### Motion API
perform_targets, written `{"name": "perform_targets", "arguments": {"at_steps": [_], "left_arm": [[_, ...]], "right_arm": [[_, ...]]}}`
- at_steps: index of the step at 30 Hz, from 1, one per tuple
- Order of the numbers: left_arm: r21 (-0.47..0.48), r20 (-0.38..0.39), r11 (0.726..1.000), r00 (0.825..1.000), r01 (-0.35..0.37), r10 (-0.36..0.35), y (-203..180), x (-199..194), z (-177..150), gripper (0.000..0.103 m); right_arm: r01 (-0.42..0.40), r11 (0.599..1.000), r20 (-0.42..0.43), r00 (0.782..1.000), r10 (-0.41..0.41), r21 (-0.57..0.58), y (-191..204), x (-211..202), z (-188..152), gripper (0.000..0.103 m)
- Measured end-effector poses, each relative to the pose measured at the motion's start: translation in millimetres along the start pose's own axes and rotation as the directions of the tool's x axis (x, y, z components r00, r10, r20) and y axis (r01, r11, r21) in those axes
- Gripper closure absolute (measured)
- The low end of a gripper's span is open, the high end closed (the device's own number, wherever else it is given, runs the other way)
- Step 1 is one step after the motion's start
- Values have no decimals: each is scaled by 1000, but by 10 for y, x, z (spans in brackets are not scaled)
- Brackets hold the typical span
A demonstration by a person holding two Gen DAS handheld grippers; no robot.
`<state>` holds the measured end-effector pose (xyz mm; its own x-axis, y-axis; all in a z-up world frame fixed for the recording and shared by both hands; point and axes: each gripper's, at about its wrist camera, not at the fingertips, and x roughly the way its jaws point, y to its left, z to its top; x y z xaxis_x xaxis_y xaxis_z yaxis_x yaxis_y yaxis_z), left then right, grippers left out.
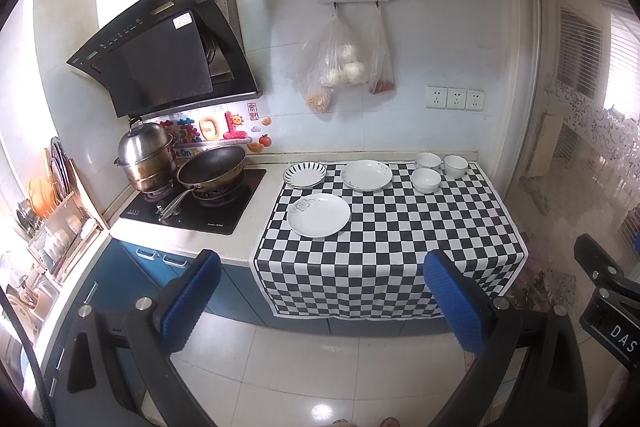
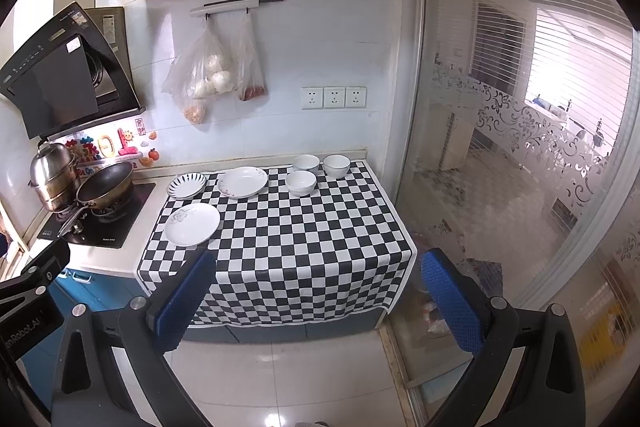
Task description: Organize plates and bowls
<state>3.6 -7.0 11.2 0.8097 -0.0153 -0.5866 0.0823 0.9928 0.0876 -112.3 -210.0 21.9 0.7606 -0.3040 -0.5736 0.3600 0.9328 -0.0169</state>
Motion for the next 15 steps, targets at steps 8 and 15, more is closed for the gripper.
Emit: {"name": "perform_targets", "arguments": {"at_steps": [8, 15], "left_arm": [[-2, 4, 1000, 1000, -3, 3, 15, 26, 17, 0], [-1, 13, 1000, 1000, -3, 3, 48, 25, -20, 0]], "right_arm": [[6, 1000, 3, 1000, -6, 4, -22, 12, 3, 0], [5, 1000, 12, 1000, -5, 5, -28, -3, 25, 0]]}}
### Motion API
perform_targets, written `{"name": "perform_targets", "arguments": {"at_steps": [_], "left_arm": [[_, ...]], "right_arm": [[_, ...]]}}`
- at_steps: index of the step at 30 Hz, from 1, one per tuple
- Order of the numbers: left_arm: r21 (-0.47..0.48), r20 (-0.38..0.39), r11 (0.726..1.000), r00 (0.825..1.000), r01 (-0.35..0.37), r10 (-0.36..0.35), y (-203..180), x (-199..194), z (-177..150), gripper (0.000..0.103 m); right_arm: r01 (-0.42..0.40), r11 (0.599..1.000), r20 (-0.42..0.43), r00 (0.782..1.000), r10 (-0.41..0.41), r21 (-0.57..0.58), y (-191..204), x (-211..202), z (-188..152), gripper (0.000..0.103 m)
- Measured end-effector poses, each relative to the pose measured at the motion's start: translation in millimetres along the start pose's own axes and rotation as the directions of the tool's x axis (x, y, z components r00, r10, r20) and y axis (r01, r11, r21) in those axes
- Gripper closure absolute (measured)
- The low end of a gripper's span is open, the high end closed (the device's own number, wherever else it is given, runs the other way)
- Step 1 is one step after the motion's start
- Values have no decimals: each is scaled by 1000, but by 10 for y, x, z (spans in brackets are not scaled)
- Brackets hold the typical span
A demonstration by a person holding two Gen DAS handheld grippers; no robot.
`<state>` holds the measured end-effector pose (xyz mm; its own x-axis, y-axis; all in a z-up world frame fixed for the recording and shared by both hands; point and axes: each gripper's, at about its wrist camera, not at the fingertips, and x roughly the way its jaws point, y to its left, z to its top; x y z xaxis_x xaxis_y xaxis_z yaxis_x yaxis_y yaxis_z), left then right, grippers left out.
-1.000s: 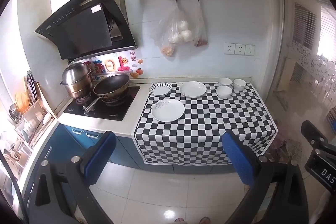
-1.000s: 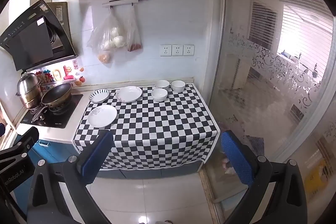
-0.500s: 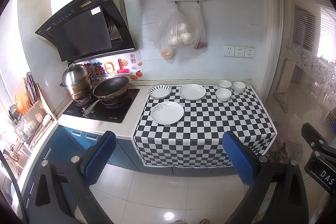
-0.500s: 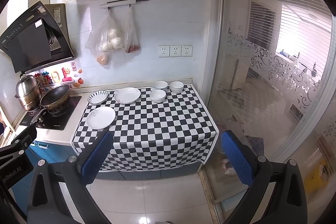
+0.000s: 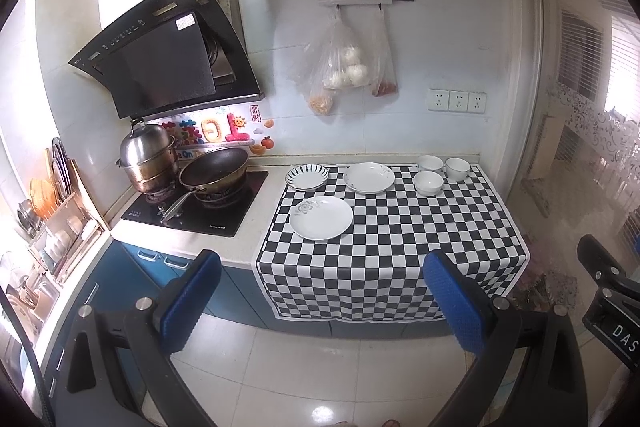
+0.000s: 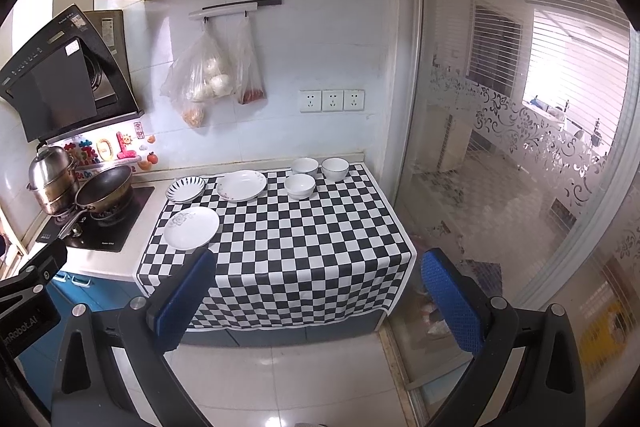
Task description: Organize plates and bowls
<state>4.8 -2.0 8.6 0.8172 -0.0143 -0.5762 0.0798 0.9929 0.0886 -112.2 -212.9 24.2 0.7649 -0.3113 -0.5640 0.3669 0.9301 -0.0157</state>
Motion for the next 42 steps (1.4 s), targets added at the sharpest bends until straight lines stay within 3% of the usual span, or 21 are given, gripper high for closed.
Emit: {"name": "perform_targets", "arguments": {"at_steps": [42], "left_arm": [[-1, 15, 1000, 1000, 14, -13, 58, 56, 53, 0]], "right_arm": [[11, 1000, 23, 1000, -11, 7, 56, -5, 63, 0]]}}
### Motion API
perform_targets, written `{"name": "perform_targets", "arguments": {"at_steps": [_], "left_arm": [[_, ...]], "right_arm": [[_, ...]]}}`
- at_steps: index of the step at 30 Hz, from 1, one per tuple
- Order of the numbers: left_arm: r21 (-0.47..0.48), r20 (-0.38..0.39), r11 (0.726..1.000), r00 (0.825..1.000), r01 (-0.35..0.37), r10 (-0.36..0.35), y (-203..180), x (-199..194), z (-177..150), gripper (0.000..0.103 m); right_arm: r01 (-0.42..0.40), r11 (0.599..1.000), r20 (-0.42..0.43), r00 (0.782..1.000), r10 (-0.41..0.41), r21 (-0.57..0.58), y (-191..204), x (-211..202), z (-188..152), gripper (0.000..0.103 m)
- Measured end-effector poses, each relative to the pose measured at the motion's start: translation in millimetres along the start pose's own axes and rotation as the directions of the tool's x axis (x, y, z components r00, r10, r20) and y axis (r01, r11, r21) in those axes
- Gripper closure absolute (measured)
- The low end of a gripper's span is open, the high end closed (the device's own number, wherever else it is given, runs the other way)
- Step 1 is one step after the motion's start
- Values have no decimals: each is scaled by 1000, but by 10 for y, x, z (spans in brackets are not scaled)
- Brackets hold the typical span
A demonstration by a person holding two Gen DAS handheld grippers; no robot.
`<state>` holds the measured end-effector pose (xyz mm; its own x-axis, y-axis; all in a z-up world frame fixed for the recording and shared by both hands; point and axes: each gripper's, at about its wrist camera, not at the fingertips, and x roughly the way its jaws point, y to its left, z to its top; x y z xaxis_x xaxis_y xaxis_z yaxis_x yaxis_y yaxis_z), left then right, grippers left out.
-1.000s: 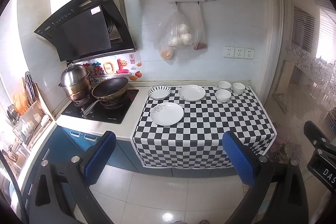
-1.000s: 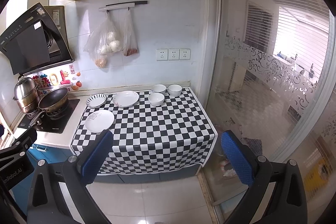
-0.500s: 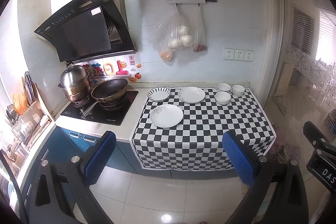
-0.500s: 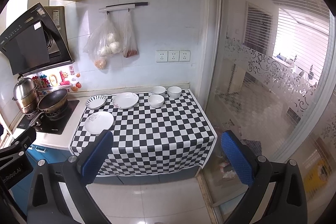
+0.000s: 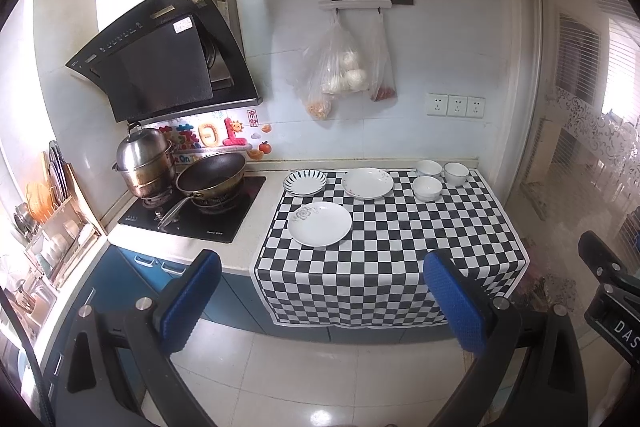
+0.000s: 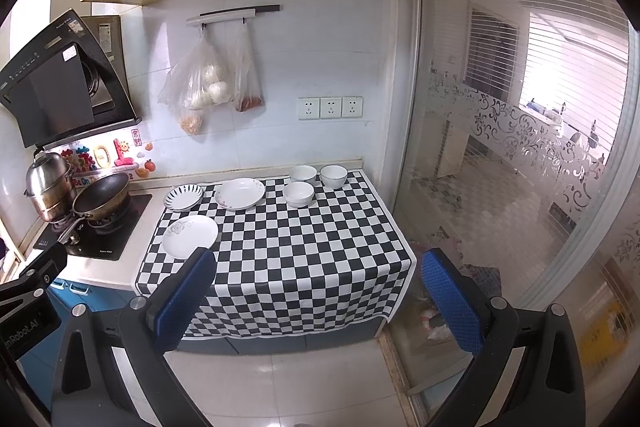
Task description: Organize plates and bowls
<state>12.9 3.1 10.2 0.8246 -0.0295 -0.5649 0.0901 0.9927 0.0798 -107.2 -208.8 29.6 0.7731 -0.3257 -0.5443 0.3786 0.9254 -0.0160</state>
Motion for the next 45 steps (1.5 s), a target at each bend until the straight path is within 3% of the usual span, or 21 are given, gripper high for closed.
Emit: {"name": "perform_targets", "arguments": {"at_steps": [10, 21, 33, 45], "left_arm": [[9, -13, 1000, 1000, -6, 6, 31, 185, 24, 0], [16, -78, 998, 995, -54, 55, 357, 1027, 67, 0], [28, -92, 999, 995, -44, 46, 532, 1686, 430, 0], [-7, -155, 997, 985, -71, 69, 344, 2818, 821, 0]], "right_arm": [[-10, 1000, -25, 1000, 11, 20, 64, 128, -31, 0], [26, 999, -118, 993, -21, 47, 491, 828, -99, 0], [18, 999, -110, 994, -14, 34, 989, 1537, 320, 0], [-62, 998, -183, 982, 56, -23, 1442, 3021, 750, 0]]}}
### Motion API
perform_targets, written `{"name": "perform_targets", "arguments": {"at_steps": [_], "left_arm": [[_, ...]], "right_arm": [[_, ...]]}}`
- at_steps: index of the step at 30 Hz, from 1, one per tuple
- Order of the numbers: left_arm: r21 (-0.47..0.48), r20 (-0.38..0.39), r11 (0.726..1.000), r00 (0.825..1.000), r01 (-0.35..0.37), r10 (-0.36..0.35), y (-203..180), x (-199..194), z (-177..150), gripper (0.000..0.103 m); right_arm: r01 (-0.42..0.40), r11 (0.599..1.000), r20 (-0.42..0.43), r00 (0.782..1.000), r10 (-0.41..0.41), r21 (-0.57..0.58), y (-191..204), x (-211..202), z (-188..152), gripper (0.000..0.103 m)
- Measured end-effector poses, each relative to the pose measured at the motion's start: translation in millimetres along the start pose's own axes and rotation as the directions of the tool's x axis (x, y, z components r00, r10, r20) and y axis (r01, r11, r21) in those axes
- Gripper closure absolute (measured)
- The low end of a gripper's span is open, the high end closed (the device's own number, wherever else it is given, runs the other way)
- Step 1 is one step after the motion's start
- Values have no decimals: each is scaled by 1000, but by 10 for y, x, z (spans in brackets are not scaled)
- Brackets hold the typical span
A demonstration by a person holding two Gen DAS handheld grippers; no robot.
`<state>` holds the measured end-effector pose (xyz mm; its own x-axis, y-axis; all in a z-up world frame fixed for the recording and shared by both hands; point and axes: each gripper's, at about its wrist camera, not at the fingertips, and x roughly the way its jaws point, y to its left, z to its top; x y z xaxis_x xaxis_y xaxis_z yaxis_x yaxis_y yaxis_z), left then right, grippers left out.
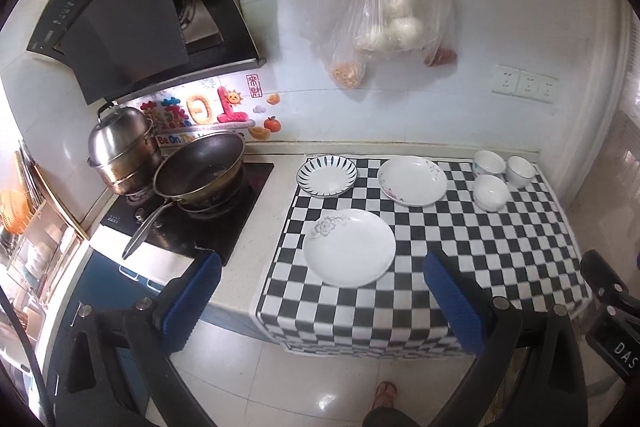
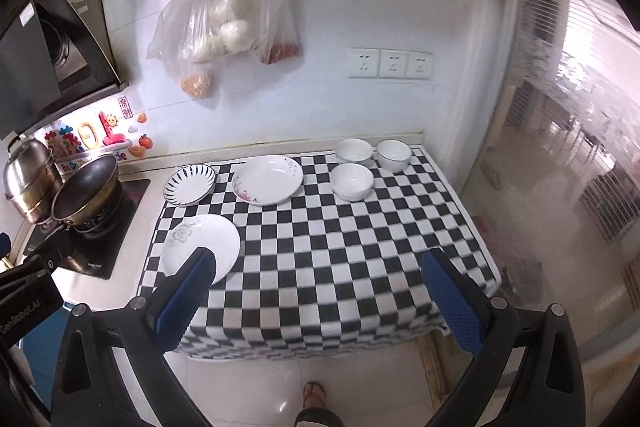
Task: Organize plates and bowls
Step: 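Move both tools toward the grey-flower white plate on the checkered cloth, then close the left gripper on the grey-flower plate rim while the right gripper grips it too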
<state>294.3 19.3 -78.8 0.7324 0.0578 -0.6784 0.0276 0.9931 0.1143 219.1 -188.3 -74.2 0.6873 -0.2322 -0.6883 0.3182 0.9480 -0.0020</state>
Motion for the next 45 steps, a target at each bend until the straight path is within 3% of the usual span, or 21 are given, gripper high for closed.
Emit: {"name": "perform_targets", "arguments": {"at_steps": [6, 10, 13, 18, 22, 28, 29, 34, 37, 38, 40, 42, 45], "left_arm": [[-14, -64, 999, 998, -31, 30, -155, 748, 267, 0], [-28, -141, 998, 989, -59, 54, -182, 1447, 337, 0], [-47, -229, 998, 973, -50, 38, -142, 1941, 310, 0], [-43, -375, 997, 926, -64, 44, -41, 2816, 186, 0], [-62, -475, 997, 880, -55, 19, 113, 3350, 79, 0], [-98, -577, 995, 816, -24, -37, 326, 3988, -44, 4], [-101, -599, 995, 799, -8, -54, 357, 4120, -78, 7], [-137, -669, 990, 734, 38, -121, 475, 4539, -187, 16], [-146, -693, 988, 707, 59, -145, 520, 4704, -239, 22], [-159, -705, 984, 689, 74, -166, 536, 4765, -273, 24], [-175, -719, 981, 670, 84, -186, 554, 4834, -315, 28], [-187, -735, 978, 646, 98, -205, 563, 4901, -375, 39], [-195, -744, 973, 628, 123, -229, 550, 4942, -421, 50]], "right_arm": [[-73, 996, -99, 993, 68, -58, 191, 985, 396, 0], [-155, 983, -177, 975, 137, -94, 403, 1711, 549, 0], [-189, 975, -243, 957, 156, -118, 570, 2185, 553, 0], [-232, 961, -354, 920, 168, -148, 895, 3042, 403, 0], [-276, 954, -452, 870, 197, -117, 1105, 3680, 215, 0], [-311, 950, -598, 764, 245, -8, 1336, 4486, -67, 2], [-312, 950, -614, 748, 251, 7, 1359, 4577, -105, 3], [-313, 947, -686, 674, 274, 71, 1485, 4926, -259, 7], [-316, 942, -721, 627, 295, 110, 1547, 5086, -353, 15], [-319, 939, -734, 606, 307, 129, 1569, 5140, -391, 18], [-325, 930, -752, 566, 337, 171, 1604, 5216, -455, 23], [-330, 922, -760, 540, 362, 204, 1629, 5248, -499, 29], [-348, 912, -762, 522, 382, 219, 1703, 5262, -518, 32]]}}
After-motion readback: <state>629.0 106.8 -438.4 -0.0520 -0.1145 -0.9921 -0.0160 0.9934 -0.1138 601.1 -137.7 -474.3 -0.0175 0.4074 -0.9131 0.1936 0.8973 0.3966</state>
